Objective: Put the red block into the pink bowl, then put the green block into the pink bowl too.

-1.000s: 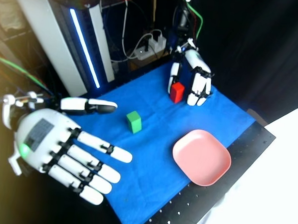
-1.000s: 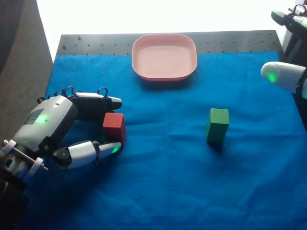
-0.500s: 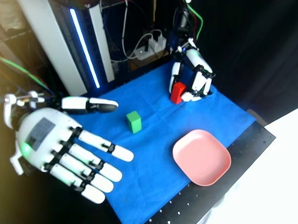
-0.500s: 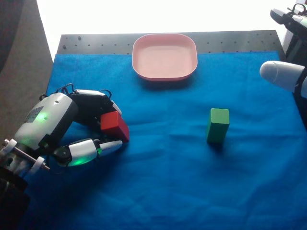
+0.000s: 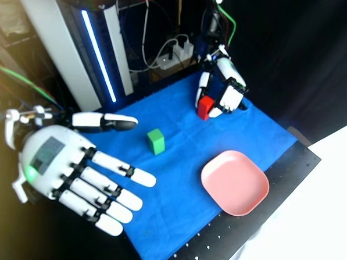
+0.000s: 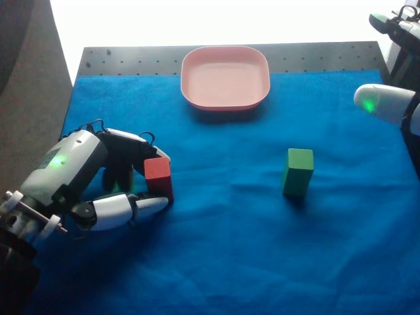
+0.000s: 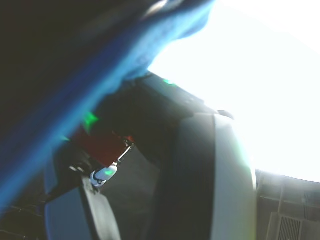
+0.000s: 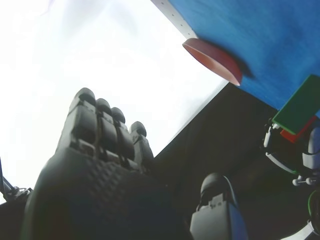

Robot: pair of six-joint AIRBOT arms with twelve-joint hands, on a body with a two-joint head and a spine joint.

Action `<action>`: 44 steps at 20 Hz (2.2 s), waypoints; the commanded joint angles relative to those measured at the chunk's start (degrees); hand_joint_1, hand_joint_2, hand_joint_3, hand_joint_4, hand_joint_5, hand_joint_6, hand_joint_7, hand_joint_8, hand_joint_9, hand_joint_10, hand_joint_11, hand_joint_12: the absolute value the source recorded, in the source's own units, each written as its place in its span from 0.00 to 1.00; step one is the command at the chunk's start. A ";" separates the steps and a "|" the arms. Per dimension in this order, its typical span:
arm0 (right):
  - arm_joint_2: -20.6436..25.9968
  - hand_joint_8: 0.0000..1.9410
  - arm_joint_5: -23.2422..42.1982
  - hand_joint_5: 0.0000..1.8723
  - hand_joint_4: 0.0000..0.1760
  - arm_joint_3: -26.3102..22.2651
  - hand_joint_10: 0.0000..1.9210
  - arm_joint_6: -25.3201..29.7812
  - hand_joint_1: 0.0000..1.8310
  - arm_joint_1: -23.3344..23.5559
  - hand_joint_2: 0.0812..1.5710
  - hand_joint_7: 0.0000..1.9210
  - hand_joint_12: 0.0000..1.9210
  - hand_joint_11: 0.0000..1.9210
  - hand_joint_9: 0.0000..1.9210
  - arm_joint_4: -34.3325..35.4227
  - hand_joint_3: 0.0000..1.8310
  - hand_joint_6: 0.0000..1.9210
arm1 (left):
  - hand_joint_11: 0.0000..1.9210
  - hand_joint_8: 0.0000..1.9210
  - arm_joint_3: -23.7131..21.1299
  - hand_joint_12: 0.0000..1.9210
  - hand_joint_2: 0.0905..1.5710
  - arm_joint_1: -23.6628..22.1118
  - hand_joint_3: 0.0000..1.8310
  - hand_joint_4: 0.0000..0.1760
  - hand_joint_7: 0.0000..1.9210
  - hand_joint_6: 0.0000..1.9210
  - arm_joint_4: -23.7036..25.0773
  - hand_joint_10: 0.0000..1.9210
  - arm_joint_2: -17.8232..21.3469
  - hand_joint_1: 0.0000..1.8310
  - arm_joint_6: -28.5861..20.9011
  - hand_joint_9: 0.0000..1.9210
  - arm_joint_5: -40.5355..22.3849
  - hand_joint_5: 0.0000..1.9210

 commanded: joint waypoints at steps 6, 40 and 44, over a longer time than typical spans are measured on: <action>0.07 0.00 7.28 0.01 0.61 0.35 0.00 0.26 0.00 0.72 0.57 0.00 0.00 0.00 0.00 -0.68 0.00 0.00 | 0.49 0.41 0.16 0.69 0.63 -0.84 0.00 0.00 0.63 0.25 1.18 0.45 1.44 0.70 0.26 0.58 -4.42 0.62; -5.97 0.00 7.25 0.01 0.77 3.78 0.00 3.65 0.00 4.46 0.59 0.02 0.00 0.00 0.00 -5.40 0.00 0.00 | 0.52 0.30 21.82 0.49 0.63 -28.15 0.00 0.00 0.66 0.33 8.05 0.00 -0.32 0.69 0.26 0.73 16.04 0.59; -7.34 0.00 7.23 0.01 0.97 4.85 0.00 5.13 0.00 5.73 0.58 0.01 0.00 0.00 0.00 -7.04 0.00 0.00 | 0.54 0.28 24.29 0.49 0.63 -31.72 0.00 0.00 0.67 0.38 10.24 0.01 -1.11 0.69 0.02 0.74 18.70 0.57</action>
